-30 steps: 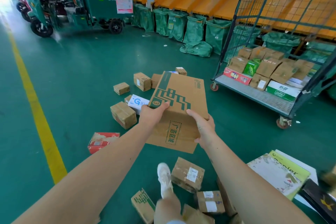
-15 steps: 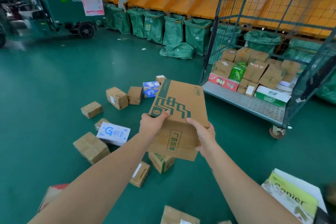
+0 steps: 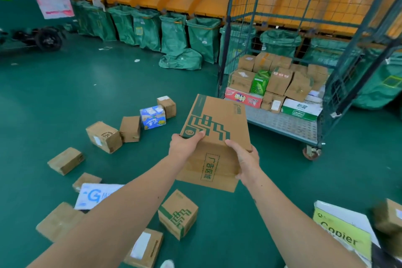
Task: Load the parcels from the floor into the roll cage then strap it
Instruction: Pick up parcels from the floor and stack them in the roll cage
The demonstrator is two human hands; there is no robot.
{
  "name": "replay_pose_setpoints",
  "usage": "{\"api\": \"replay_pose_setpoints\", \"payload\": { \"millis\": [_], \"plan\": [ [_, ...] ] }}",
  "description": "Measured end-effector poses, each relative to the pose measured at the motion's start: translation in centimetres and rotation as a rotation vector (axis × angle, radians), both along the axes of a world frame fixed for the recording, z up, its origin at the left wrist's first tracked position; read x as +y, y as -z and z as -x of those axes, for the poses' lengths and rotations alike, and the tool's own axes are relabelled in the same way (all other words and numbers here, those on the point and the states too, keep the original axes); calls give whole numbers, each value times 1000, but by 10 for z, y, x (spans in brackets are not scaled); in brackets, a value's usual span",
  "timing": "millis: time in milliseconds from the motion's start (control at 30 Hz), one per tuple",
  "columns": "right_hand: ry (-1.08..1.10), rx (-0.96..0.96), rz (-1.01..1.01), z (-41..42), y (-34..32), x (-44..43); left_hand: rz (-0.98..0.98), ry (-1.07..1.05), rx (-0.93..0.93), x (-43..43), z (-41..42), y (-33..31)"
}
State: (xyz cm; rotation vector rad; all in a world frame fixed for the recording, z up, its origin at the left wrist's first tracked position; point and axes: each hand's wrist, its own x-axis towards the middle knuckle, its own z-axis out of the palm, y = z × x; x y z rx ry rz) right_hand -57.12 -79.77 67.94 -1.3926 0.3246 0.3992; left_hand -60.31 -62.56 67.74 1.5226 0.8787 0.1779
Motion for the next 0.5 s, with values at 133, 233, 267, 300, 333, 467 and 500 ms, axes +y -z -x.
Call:
{"api": "replay_pose_setpoints", "payload": {
  "millis": [133, 233, 267, 300, 333, 467, 500],
  "plan": [
    [108, 11, 13, -53, 3, 17, -8, 119, 20, 18, -67, 0],
    [154, 3, 14, -95, 2, 31, 1, 181, 12, 35, -116, 0],
    [177, 2, 8, -109, 1, 36, -6, 203, 15, 42, -133, -1],
    [197, -1, -1, -122, 1, 41, -26, 227, 17, 47, -150, -2],
    [214, -5, -9, -134, 0, 45, -43, 248, 17, 51, -166, -5],
    [305, -2, -19, -166, -5, 46, -46, 329, 4, 52, -216, -10],
    [322, -2, -13, -172, -7, 42, -31, 349, -6, 48, -227, -11]
  ]
}}
